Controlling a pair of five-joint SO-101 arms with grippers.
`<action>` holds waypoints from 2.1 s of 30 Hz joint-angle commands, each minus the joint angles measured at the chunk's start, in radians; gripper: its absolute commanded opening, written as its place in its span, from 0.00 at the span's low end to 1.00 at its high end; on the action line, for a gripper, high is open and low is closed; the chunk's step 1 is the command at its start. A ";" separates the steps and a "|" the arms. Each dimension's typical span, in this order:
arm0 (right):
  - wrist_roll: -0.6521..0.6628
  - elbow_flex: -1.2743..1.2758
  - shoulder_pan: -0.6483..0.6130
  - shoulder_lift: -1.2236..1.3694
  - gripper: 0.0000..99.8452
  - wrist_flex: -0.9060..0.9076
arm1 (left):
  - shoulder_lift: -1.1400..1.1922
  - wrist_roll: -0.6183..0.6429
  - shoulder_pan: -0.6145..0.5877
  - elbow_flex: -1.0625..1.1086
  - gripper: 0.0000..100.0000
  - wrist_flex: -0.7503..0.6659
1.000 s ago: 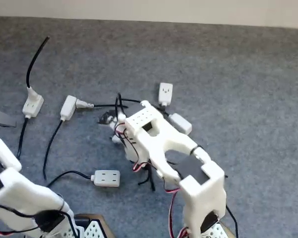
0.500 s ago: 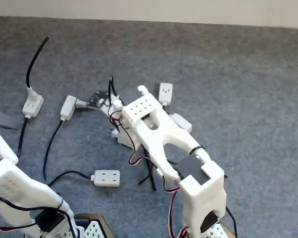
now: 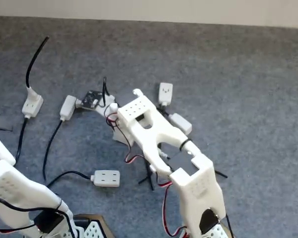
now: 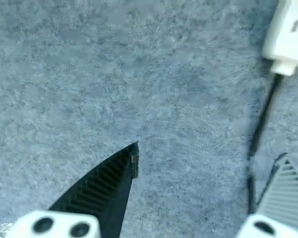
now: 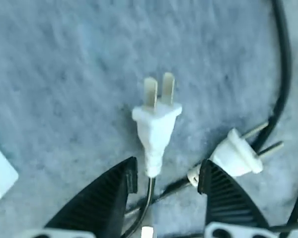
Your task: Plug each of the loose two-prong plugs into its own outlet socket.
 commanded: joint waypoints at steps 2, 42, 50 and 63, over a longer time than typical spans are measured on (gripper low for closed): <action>0.021 -0.048 -0.033 0.010 0.21 -0.048 | -0.004 -0.012 -0.010 -0.033 0.40 -0.009; 0.101 -0.027 -0.016 0.008 0.32 0.110 | -0.004 -0.014 -0.015 -0.031 0.40 -0.008; 0.098 -0.048 0.008 0.015 0.32 0.027 | -0.004 -0.014 -0.015 -0.031 0.40 -0.008; -0.037 -0.005 0.030 0.015 0.00 -0.082 | -0.004 -0.014 -0.015 -0.031 0.40 -0.008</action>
